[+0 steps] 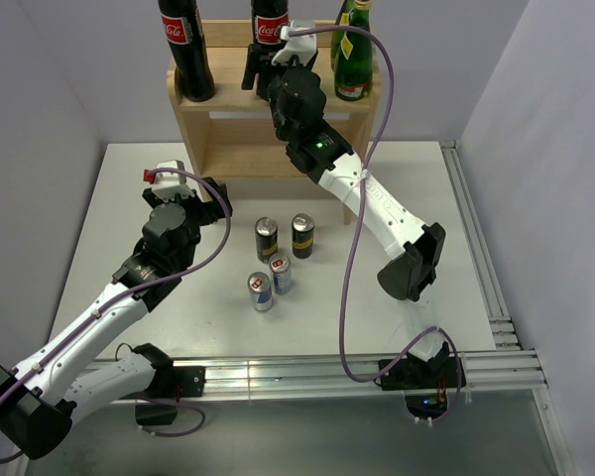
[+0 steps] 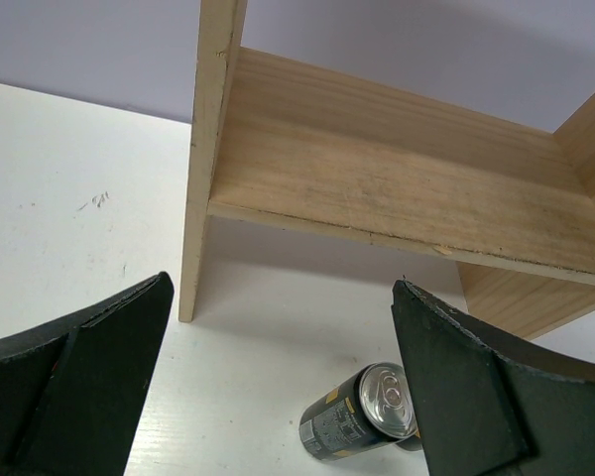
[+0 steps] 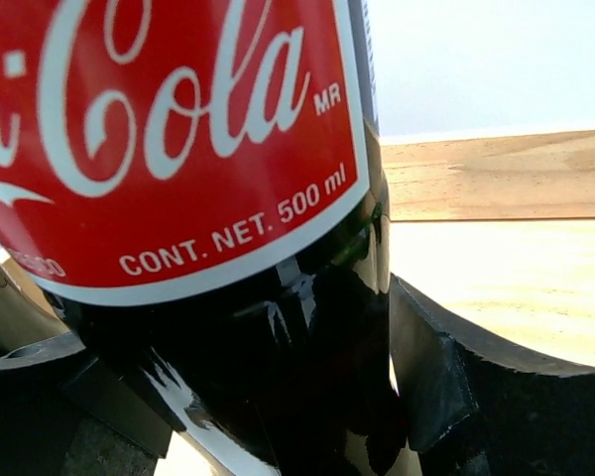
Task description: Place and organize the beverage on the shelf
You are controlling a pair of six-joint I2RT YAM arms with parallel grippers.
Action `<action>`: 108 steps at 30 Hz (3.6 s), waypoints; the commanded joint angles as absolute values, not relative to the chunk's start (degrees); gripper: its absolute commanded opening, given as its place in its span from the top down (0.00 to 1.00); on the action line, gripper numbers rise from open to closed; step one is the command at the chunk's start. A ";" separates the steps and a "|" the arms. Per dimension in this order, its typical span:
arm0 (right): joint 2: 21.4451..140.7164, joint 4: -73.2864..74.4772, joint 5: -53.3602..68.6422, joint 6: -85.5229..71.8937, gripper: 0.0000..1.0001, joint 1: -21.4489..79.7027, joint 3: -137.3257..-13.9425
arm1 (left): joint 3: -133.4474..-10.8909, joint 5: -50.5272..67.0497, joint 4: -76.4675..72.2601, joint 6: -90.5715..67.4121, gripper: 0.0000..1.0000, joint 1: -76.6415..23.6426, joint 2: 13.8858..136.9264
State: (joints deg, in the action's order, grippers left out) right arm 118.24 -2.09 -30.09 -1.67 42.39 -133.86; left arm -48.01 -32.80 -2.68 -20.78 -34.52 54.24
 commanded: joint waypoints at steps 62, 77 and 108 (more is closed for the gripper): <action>126.39 2.11 -24.70 -7.82 0.03 45.79 -135.26 | -47.99 -31.82 -5.27 -21.80 0.01 -33.66 53.53; 129.11 0.97 -21.63 -9.31 0.02 46.58 -137.20 | -47.90 -31.90 -5.10 -21.71 0.01 -33.66 53.17; 120.59 -2.20 -24.52 -7.82 0.01 46.93 -124.55 | -48.43 -32.26 -4.83 -21.53 0.01 -33.66 53.09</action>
State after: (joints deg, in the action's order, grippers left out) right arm 120.55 -12.43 -21.23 -3.40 44.51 -129.73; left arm -48.01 -32.77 -2.76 -20.80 -33.93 54.22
